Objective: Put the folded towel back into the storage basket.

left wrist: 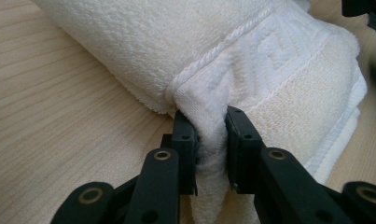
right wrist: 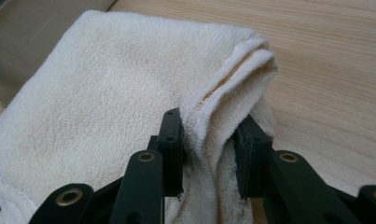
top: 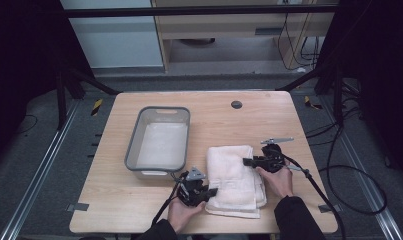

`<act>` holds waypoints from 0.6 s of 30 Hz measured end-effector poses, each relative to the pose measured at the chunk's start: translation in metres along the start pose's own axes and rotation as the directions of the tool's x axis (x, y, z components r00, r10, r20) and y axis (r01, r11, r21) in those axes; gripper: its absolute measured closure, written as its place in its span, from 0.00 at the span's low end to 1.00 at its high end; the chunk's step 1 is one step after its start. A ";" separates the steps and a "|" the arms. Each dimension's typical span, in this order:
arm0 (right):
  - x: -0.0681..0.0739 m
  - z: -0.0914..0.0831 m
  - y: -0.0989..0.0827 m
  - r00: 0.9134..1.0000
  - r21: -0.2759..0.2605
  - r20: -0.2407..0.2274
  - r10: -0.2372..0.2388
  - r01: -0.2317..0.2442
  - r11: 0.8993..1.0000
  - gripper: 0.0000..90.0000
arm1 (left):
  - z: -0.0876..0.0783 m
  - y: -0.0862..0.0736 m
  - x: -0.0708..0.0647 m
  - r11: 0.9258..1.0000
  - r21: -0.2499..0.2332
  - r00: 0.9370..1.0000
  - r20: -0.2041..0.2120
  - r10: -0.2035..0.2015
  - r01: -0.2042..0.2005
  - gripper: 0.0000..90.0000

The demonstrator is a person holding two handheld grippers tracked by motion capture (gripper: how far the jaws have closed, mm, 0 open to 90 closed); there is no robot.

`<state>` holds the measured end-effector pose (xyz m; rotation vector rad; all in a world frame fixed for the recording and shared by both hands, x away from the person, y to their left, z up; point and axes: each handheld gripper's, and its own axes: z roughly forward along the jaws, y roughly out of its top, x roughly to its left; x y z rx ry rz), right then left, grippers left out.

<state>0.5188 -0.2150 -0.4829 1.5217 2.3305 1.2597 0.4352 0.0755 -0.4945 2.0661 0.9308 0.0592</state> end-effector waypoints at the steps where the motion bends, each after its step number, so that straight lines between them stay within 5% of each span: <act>1: 0.001 -0.002 0.000 1.000 -0.004 0.000 -0.002 0.002 1.000 0.76 | 0.000 0.000 0.000 1.000 -0.003 1.000 0.000 0.001 -0.001 0.84; 18: 0.016 -0.034 0.011 0.999 -0.105 -0.010 -0.039 0.038 0.994 0.76 | -0.022 0.012 -0.007 0.997 -0.075 0.999 0.022 0.028 -0.026 0.84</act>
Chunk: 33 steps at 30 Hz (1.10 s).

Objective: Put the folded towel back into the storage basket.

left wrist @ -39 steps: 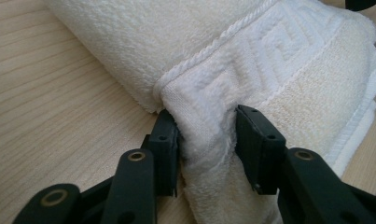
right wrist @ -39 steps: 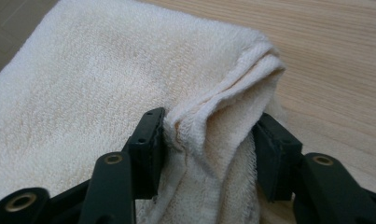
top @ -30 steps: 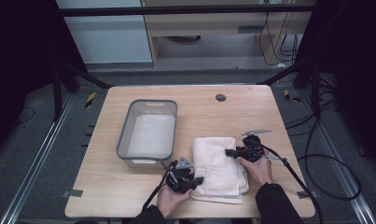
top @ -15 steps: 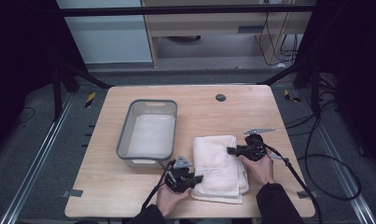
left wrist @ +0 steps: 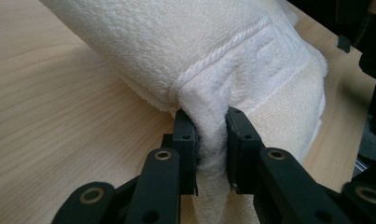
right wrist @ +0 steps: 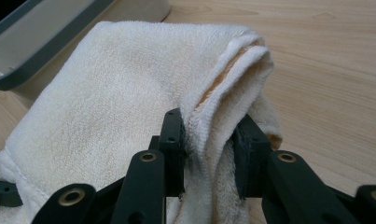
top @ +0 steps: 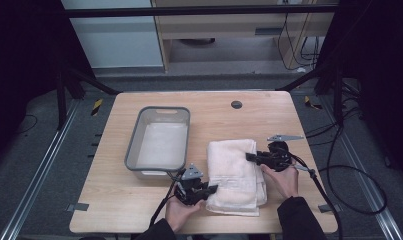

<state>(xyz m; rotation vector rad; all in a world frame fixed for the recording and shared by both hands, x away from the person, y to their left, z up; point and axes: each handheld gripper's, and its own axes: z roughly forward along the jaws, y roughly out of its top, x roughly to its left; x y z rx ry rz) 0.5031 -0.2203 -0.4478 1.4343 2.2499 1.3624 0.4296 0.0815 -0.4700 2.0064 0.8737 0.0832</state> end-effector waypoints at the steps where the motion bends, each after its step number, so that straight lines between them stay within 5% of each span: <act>1: 0.001 -0.002 0.001 1.000 -0.004 -0.002 -0.001 0.001 1.000 0.76 | -0.002 0.001 0.000 1.000 -0.006 1.000 0.002 0.001 -0.001 0.84; 15: 0.015 -0.027 0.017 1.000 -0.088 -0.008 -0.028 0.028 0.996 0.77 | -0.023 0.017 -0.009 0.997 -0.077 0.999 0.014 0.029 -0.027 0.84; 33: 0.030 -0.045 0.039 0.999 -0.179 -0.007 -0.051 0.049 0.983 0.77 | -0.050 0.041 -0.014 0.983 -0.166 0.997 0.007 0.078 -0.076 0.85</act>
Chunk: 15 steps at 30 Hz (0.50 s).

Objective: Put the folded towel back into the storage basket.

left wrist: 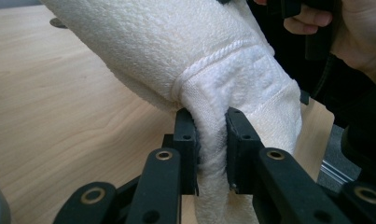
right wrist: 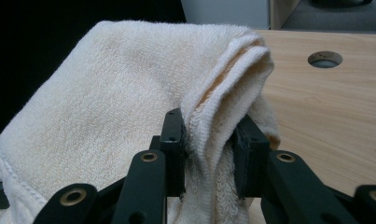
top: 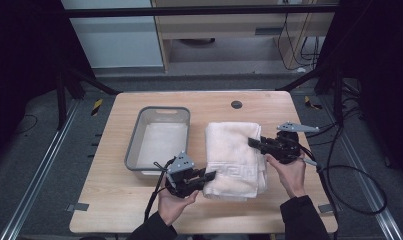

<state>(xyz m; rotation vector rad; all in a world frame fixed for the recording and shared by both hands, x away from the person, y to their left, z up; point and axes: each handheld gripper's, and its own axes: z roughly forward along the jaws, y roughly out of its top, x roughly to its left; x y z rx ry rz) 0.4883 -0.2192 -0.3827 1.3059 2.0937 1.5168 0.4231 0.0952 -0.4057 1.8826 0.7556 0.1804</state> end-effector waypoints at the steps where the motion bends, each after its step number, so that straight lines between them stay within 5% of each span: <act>1: 0.000 0.000 0.000 1.000 0.000 0.000 0.000 0.000 1.000 0.77 | -0.001 0.002 0.000 1.000 -0.008 1.000 0.003 0.000 0.000 0.85; 15: 0.008 0.003 0.018 1.000 -0.063 -0.002 -0.001 0.000 0.998 0.77 | -0.015 0.019 0.005 0.998 -0.060 0.999 -0.029 0.019 -0.021 0.85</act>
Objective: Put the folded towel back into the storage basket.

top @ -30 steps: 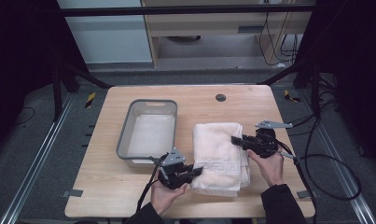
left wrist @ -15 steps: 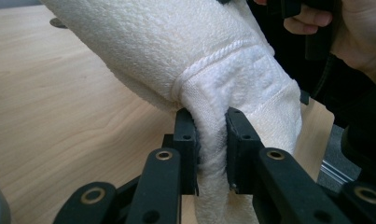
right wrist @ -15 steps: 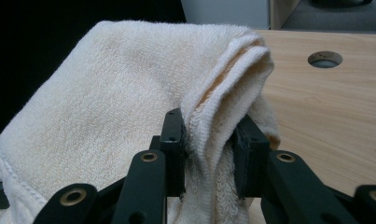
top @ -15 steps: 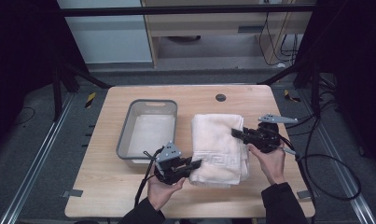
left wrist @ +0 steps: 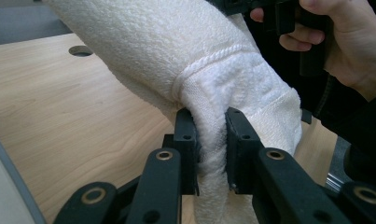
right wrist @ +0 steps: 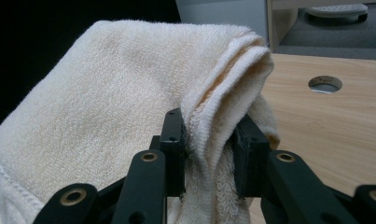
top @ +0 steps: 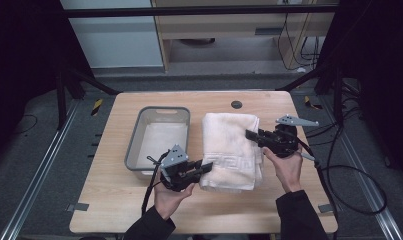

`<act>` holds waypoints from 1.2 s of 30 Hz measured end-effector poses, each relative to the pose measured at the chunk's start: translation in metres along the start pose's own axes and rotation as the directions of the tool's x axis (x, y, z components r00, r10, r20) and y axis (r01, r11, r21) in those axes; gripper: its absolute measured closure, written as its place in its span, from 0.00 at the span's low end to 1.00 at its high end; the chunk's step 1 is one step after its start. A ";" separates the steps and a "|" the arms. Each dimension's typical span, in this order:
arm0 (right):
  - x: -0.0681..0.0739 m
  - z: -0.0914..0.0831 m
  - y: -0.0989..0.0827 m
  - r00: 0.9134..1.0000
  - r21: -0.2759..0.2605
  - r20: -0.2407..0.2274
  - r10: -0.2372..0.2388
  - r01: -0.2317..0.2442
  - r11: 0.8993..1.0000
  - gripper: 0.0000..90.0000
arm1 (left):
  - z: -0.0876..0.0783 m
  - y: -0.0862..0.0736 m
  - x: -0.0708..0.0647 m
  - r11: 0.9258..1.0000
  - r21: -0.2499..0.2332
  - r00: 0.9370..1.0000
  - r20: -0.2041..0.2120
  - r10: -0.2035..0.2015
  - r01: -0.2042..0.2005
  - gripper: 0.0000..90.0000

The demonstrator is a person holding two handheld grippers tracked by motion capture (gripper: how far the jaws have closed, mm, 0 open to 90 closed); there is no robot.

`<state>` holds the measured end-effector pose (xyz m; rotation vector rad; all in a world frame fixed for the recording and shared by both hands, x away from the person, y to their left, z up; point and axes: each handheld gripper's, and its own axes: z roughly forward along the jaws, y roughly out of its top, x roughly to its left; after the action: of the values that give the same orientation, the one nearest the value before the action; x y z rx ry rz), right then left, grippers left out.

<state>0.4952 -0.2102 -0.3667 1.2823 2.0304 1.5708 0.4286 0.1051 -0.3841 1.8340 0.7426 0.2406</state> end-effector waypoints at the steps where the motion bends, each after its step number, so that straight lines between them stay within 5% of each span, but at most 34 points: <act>1: 0.000 0.000 0.000 1.000 0.000 0.000 0.000 0.000 1.000 0.77 | 0.000 0.000 0.000 1.000 0.000 1.000 0.000 0.000 0.000 0.85; 36: 0.034 0.015 0.044 0.996 -0.114 0.025 -0.089 0.092 0.989 0.77 | -0.031 0.024 0.023 0.992 -0.123 0.999 -0.046 0.011 -0.016 0.85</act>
<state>0.5067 -0.1739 -0.3238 1.1431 1.9277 1.6023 0.4401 0.1376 -0.3540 1.7218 0.7310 0.3312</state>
